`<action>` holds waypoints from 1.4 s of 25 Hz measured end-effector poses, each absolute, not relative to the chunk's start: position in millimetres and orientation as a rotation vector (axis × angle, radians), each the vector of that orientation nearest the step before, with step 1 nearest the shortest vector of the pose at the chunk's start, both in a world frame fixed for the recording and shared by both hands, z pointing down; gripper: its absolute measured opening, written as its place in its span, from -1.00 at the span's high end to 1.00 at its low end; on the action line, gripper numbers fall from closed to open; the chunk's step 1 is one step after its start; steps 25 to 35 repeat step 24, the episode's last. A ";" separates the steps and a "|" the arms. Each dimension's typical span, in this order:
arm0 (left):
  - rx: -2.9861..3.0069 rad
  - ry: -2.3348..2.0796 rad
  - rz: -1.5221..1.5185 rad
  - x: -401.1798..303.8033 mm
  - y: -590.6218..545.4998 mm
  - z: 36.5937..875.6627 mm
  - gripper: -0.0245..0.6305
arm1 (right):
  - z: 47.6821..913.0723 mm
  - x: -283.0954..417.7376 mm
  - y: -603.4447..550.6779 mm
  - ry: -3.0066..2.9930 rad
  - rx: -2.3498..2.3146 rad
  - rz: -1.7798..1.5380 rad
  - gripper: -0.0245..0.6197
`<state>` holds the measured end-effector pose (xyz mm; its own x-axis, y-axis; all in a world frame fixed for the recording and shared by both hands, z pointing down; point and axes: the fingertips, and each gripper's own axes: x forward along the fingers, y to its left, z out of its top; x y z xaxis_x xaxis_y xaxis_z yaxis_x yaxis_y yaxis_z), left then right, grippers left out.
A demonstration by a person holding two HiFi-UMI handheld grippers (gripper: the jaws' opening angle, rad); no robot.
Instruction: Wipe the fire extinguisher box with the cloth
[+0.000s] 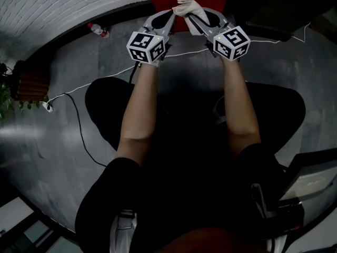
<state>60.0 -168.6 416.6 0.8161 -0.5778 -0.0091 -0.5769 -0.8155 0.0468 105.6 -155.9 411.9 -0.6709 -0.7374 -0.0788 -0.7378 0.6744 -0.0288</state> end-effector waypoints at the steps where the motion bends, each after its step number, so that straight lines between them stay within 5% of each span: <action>1: 2.955 -0.938 -0.035 59.7 -168.2 416.3 0.92 | 412.1 105.5 -155.7 2.798 -1.237 0.007 0.61; 35: 2.934 -0.952 -0.029 51.0 -165.7 416.6 0.92 | 407.0 100.2 -153.3 2.799 -1.229 -0.007 0.61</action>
